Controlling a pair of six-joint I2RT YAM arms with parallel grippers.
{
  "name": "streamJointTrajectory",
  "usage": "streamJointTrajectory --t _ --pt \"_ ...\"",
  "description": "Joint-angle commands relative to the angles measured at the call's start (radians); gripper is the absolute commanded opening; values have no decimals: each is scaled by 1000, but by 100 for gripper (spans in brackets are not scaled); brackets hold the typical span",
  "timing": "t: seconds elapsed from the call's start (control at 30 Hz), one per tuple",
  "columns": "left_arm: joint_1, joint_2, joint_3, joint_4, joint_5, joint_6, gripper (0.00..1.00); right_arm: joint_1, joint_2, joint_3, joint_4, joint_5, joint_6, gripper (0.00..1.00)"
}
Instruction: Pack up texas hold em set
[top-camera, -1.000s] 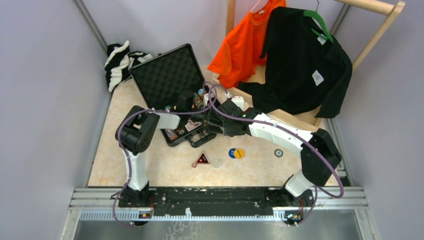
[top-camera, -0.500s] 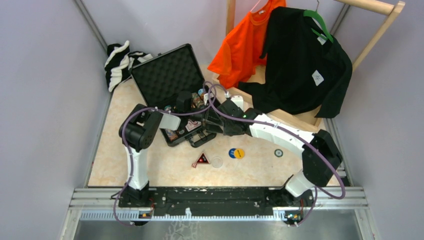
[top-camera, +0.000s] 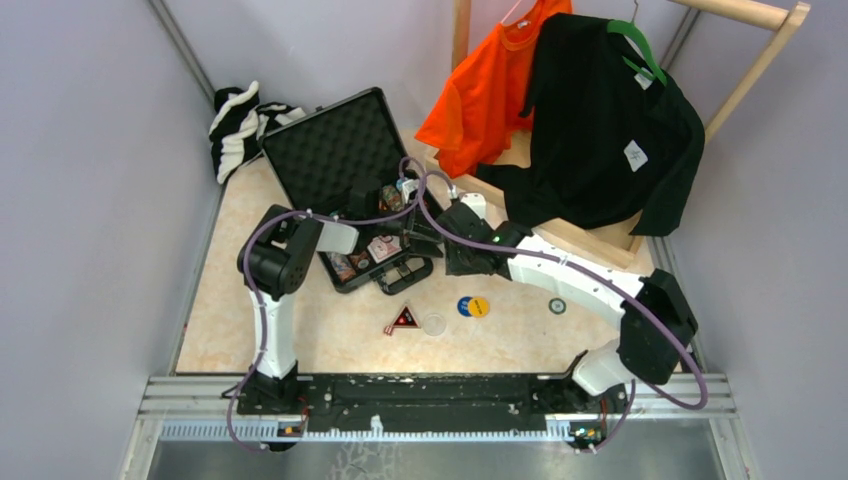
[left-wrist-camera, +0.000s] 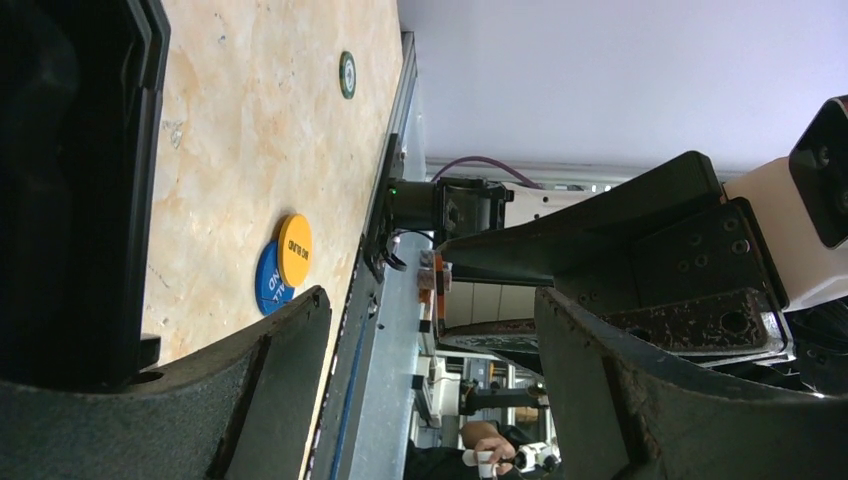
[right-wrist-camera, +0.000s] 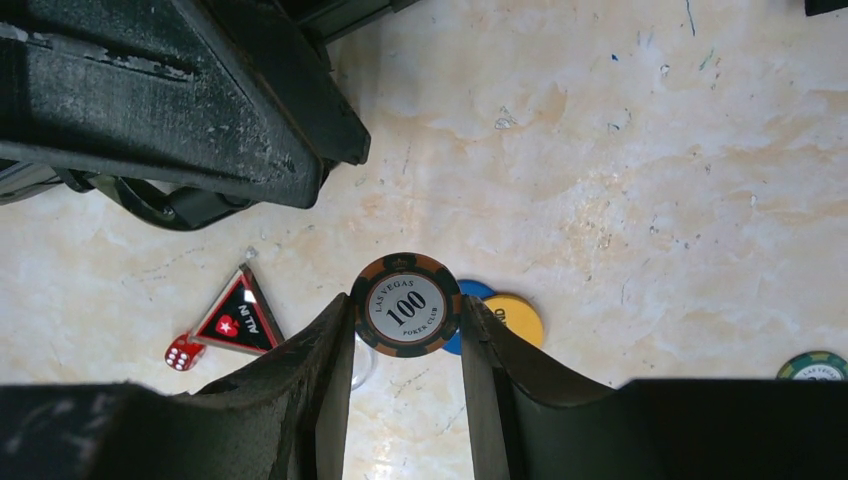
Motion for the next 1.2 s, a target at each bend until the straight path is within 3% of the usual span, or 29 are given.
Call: streamJointTrajectory --t 0.0,0.63,1.17 --pt "-2 9 45 -58 20 66 80 11 -58 -9 38 -1 -19 33" --pt "-90 87 103 -78 63 74 75 11 -69 -35 59 -23 -51 33" --pt "-108 98 82 -64 84 88 61 11 -64 -29 66 -22 -65 33"
